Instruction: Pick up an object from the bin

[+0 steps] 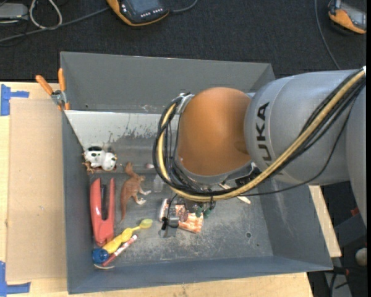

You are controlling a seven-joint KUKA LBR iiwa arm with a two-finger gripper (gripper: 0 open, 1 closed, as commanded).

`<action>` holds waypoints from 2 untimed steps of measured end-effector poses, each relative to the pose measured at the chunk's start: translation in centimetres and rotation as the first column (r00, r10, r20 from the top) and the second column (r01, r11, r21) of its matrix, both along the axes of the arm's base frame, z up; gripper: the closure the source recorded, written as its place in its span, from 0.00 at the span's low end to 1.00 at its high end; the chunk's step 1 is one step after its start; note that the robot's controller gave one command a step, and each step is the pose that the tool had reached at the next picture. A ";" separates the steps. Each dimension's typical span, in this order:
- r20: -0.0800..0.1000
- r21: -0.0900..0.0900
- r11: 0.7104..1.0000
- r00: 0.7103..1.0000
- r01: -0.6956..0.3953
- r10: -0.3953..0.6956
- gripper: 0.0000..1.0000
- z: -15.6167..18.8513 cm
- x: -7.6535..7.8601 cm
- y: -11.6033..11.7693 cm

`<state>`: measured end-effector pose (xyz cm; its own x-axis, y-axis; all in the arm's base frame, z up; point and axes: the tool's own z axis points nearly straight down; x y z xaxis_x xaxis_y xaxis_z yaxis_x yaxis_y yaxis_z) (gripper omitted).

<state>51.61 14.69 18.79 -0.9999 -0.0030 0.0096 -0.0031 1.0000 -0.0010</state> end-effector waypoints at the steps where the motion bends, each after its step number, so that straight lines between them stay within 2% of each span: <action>1: 0.008 0.001 1.000 1.000 0.005 -0.005 0.00 0.4 0.2 -0.1; 2: 0.008 0.002 0.999 0.999 0.044 -0.045 0.00 -6.0 -1.3 -6.1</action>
Offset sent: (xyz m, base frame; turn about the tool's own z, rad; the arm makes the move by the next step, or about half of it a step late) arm -0.0151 -0.0720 -0.0700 0.0539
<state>50.33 8.57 12.76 -0.9991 0.0414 0.0015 0.0414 0.9991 0.0010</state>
